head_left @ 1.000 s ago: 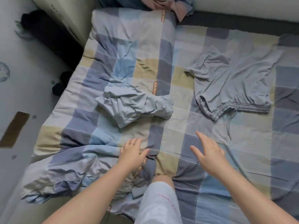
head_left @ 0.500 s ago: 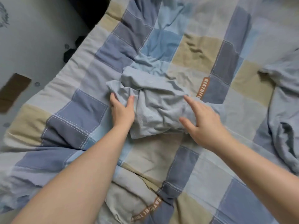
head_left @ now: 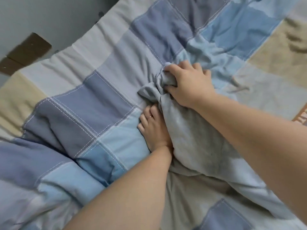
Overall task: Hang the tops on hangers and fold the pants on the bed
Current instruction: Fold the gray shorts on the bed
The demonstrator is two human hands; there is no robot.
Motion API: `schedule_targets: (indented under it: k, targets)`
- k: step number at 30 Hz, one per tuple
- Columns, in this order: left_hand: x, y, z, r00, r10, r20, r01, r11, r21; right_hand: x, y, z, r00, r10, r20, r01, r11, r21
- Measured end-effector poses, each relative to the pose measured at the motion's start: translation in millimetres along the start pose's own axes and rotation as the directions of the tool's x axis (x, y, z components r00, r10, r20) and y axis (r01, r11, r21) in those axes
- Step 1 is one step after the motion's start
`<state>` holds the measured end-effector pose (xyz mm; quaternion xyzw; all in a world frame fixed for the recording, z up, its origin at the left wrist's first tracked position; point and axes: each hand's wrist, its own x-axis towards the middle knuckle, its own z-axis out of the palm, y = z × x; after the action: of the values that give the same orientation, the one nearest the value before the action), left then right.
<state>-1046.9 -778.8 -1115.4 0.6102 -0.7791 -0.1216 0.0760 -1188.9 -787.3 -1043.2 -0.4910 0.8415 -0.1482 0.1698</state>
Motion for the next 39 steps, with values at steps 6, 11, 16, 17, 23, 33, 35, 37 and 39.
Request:
schedule_targets:
  k: [6, 11, 16, 17, 23, 33, 35, 37, 39]
  targets:
    - [-3, -2, 1, 0.999, 0.039, 0.019, -0.038, 0.999, -0.033, -26, 14, 14, 0.957, 0.035, -0.289, 0.014, 0.986, 0.163]
    - [-7, -4, -14, 0.996, 0.088, 0.028, -0.085, 0.992, -0.097, -84, 24, 5, 0.954, 0.078, -0.288, -0.013, 0.975, 0.22]
    - [-50, -4, -45, 0.974, 0.21, 0.082, -0.189, 0.959, -0.21, -152, 28, -21, 0.952, 0.246, -0.182, -0.193, 0.945, 0.265]
    - [-65, -6, -51, 0.967, 0.228, 0.112, -0.2, 0.955, -0.217, -170, 29, -25, 0.95, 0.273, -0.15, -0.228, 0.938, 0.259]
    - [-198, -20, -107, 0.881, 0.327, 0.343, -0.258, 0.938, -0.231, -330, 43, -41, 0.845, 0.509, 0.167, -0.535, 0.816, 0.221]
    - [-388, -10, -240, 0.639, 0.096, 0.763, 0.087, 0.977, -0.196, -567, 26, -125, 0.643, 0.704, 0.302, -0.76, 0.539, 0.363]
    - [-400, -13, -265, 0.63, 0.131, 0.765, 0.035, 0.98, -0.196, -587, 17, -143, 0.641, 0.725, 0.254, -0.749, 0.517, 0.414]
    - [-405, -17, -288, 0.627, 0.17, 0.761, -0.003, 0.976, -0.216, -598, 5, -163, 0.656, 0.726, 0.205, -0.712, 0.506, 0.486]
    - [-402, -18, -306, 0.639, 0.256, 0.726, -0.045, 0.954, -0.296, -604, -6, -182, 0.69, 0.708, 0.15, -0.657, 0.526, 0.54]
